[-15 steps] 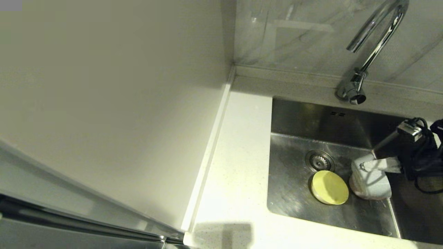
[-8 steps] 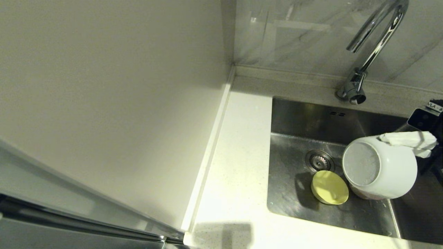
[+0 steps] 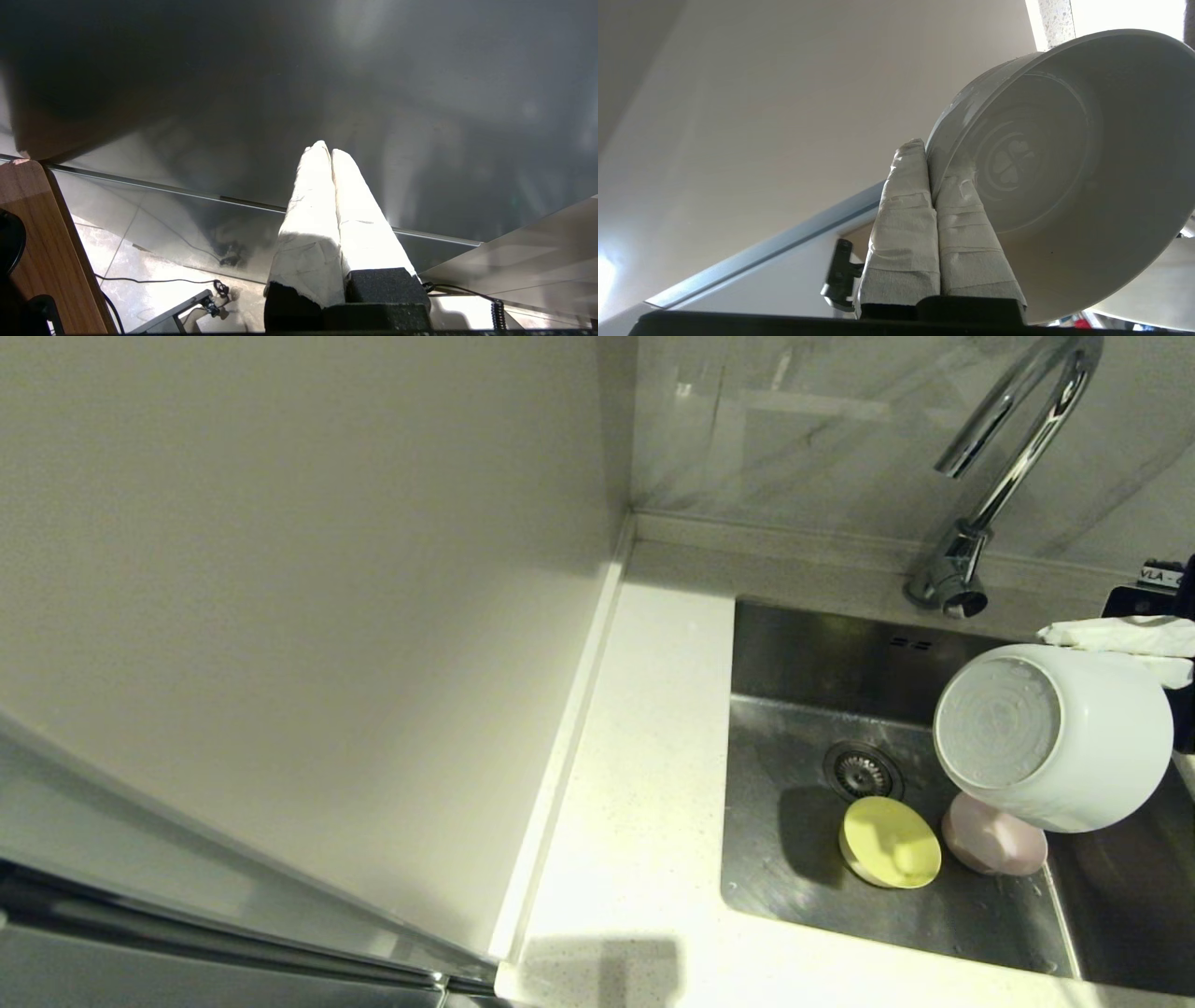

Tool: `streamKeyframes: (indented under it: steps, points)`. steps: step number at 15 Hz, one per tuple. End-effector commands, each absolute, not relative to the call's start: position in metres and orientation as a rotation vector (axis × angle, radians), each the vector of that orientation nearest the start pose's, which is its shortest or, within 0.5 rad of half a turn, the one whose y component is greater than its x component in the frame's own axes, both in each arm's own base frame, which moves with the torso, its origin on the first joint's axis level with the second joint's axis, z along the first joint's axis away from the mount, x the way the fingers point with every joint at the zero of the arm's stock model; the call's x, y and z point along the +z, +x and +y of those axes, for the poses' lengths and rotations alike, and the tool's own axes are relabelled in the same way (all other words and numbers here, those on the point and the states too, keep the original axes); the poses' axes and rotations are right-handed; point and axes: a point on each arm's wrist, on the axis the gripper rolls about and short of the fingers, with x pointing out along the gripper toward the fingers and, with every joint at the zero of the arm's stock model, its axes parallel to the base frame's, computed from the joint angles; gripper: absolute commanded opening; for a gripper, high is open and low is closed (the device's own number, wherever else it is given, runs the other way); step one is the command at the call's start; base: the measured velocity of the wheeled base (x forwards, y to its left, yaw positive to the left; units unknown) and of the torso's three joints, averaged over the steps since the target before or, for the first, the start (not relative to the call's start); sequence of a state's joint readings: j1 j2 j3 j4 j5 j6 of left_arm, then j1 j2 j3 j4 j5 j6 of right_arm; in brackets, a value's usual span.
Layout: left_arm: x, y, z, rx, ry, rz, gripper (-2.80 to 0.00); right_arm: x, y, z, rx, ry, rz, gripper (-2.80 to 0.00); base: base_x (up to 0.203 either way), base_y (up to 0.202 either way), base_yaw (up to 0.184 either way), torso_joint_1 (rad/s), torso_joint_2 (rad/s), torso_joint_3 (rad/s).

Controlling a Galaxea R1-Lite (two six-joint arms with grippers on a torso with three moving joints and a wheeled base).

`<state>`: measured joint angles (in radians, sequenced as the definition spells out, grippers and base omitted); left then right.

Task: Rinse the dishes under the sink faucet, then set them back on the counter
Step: Put a bowl back to the table from the sink

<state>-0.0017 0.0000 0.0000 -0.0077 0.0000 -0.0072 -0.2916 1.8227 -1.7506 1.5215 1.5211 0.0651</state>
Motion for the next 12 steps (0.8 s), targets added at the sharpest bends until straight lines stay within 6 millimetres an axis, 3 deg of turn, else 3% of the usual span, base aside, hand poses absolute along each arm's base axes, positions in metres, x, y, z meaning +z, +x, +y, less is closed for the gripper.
streamKeyframes:
  steps: [1,4,7,8,9,11,12]
  points:
    - [0.075,-0.023,0.000,-0.002,-0.008,-0.005,-2.80,0.270,0.255,-0.046,0.919,1.418,1.127,-2.80,0.000,0.000,0.000,0.000,0.00,0.000]
    - [0.075,-0.023,0.000,-0.002,-0.008,-0.005,-2.80,0.270,0.254,-0.039,0.954,1.375,1.123,-2.80,0.000,0.000,0.000,0.000,0.00,0.000]
    - [0.075,-0.023,0.000,-0.002,-0.008,-0.005,-2.80,0.259,0.234,-0.041,1.007,1.235,0.997,-2.80,0.000,0.000,0.000,0.000,0.00,0.000]
    - [0.075,-0.023,0.000,-0.002,-0.008,-0.005,-2.80,0.249,0.229,-0.044,1.008,1.100,0.938,-2.80,0.000,0.000,0.000,0.000,0.00,0.000]
    - [0.075,-0.023,0.000,-0.002,-0.008,-0.005,-2.80,0.238,0.227,-0.054,1.006,0.850,0.829,-2.80,0.000,0.000,0.000,0.000,0.00,0.000]
    - [0.075,-0.023,0.000,-0.002,-0.008,-0.005,-2.80,0.226,0.231,-0.084,0.928,0.356,0.592,-2.80,0.000,0.000,0.000,0.000,0.00,0.000]
    - [0.075,-0.023,0.000,-0.002,-0.008,-0.005,-2.80,0.227,0.236,-0.099,0.877,0.191,0.498,-2.80,0.000,0.000,0.000,0.000,0.00,0.000]
